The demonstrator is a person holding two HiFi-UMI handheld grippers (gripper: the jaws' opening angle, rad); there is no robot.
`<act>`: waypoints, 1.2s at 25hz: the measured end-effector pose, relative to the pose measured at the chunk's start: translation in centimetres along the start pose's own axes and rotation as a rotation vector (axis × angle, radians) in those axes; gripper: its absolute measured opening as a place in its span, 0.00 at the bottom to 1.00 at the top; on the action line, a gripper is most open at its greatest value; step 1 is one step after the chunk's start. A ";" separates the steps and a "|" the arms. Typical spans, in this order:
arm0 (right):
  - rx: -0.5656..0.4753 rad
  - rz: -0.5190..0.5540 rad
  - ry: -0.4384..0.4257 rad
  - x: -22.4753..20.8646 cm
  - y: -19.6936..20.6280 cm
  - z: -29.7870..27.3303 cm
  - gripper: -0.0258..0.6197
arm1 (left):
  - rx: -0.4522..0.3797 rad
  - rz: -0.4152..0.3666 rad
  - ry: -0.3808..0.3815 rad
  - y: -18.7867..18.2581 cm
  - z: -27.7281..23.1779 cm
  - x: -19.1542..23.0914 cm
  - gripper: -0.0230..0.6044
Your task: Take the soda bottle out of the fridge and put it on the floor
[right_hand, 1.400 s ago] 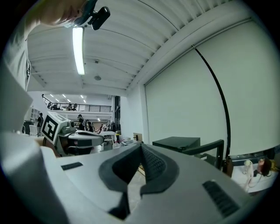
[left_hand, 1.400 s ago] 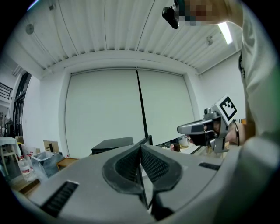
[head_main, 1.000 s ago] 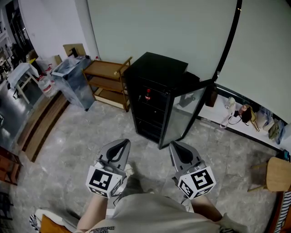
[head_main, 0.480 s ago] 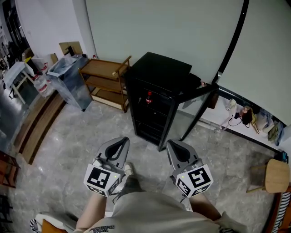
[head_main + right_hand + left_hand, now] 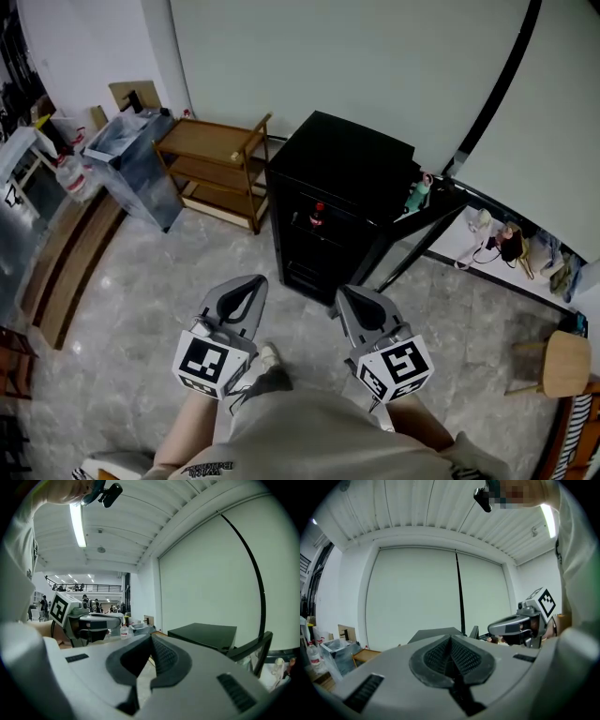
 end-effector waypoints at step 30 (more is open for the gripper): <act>0.028 0.000 0.091 -0.1 -1.6 -23.0 0.03 | 0.022 0.039 0.046 3.3 -6.4 19.8 0.05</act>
Point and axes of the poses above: the fingertips, and each gripper's own axes: z backward along the fingers, x to its left, y out of its underside, the point moved 6 cm from there along z, backward along the fingers, and after that the axes turned 1 degree about z, right-handed, at the moved point
